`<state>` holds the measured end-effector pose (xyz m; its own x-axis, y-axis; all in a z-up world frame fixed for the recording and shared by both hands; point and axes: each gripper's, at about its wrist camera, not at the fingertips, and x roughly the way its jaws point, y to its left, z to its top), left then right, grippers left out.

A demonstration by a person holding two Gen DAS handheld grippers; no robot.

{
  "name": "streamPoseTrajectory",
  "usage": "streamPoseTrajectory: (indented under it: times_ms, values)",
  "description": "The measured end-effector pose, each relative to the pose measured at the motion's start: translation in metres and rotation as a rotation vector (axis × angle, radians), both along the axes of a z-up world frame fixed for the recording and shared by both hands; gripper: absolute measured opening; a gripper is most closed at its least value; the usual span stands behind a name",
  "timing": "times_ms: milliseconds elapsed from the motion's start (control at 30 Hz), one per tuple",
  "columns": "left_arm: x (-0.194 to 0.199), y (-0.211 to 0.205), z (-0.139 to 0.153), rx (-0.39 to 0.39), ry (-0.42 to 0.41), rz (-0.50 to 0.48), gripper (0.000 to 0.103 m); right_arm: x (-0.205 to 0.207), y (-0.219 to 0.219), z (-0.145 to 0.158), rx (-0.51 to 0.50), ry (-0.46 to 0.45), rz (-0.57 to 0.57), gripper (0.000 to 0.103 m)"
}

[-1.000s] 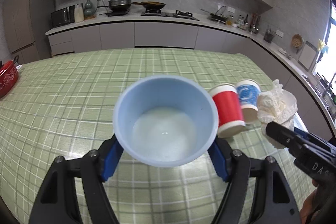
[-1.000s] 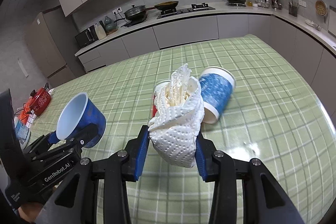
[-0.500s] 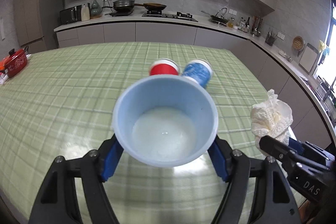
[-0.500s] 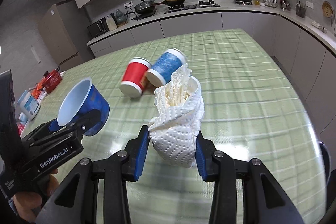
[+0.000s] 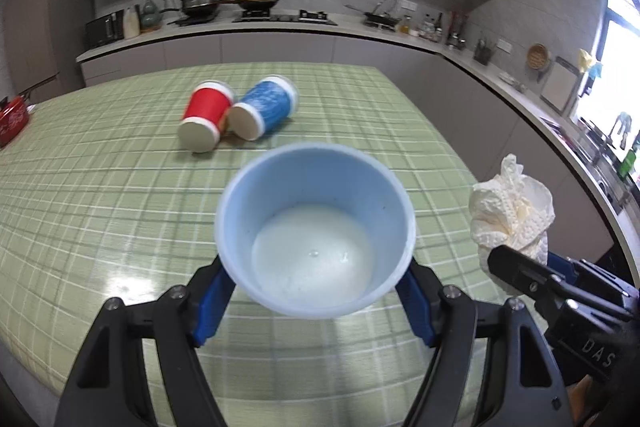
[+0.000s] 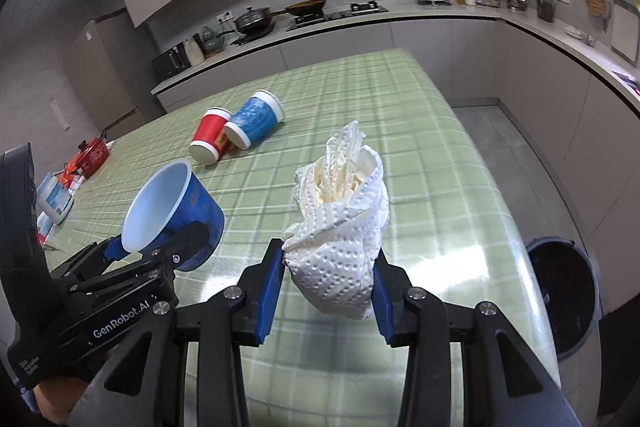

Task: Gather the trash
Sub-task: 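Lift the blue bowl with left tool while right tool carries paper towel toward bucket, then open both tools over the black bucket, dropping bowl and paper towel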

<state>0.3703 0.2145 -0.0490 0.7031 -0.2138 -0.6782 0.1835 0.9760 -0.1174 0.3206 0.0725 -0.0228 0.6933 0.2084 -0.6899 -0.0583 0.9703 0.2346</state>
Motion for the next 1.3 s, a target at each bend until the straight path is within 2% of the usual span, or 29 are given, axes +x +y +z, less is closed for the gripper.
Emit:
streamPoseTrajectory:
  times_ms: [67,200,333,500,700,767,933,1100,1300]
  values:
    - [-0.004,-0.009,-0.003,-0.009,0.005,-0.023,0.074,-0.011,-0.014,-0.004,-0.004,0.014,-0.029,0.043]
    - [-0.018,-0.034,-0.005,-0.016,0.021,-0.049,0.074,-0.031,-0.053,-0.011,0.06,0.057,-0.085,0.043]
    - [-0.035,-0.075,0.005,-0.019,-0.001,-0.081,0.074,-0.05,-0.096,-0.005,0.065,0.035,-0.132,0.043]
    - [-0.055,-0.154,0.012,-0.031,-0.022,-0.123,0.074,-0.074,-0.175,-0.005,0.075,0.014,-0.178,0.043]
    - [-0.067,-0.261,0.003,-0.066,0.024,-0.147,0.074,-0.092,-0.298,-0.024,0.072,0.059,-0.209,0.043]
    - [-0.069,-0.297,-0.006,-0.067,0.035,-0.155,0.074,-0.093,-0.328,-0.03,0.061,0.076,-0.206,0.043]
    - [-0.06,-0.345,-0.039,-0.035,0.096,-0.15,0.074,-0.088,-0.381,-0.06,0.056,0.122,-0.198,0.043]
    - [-0.051,-0.372,-0.086,0.029,0.164,-0.127,0.075,-0.069,-0.395,-0.107,0.068,0.184,-0.156,0.043]
    - [-0.038,-0.375,-0.127,0.071,0.229,-0.081,0.075,-0.036,-0.4,-0.156,0.062,0.248,-0.095,0.043]
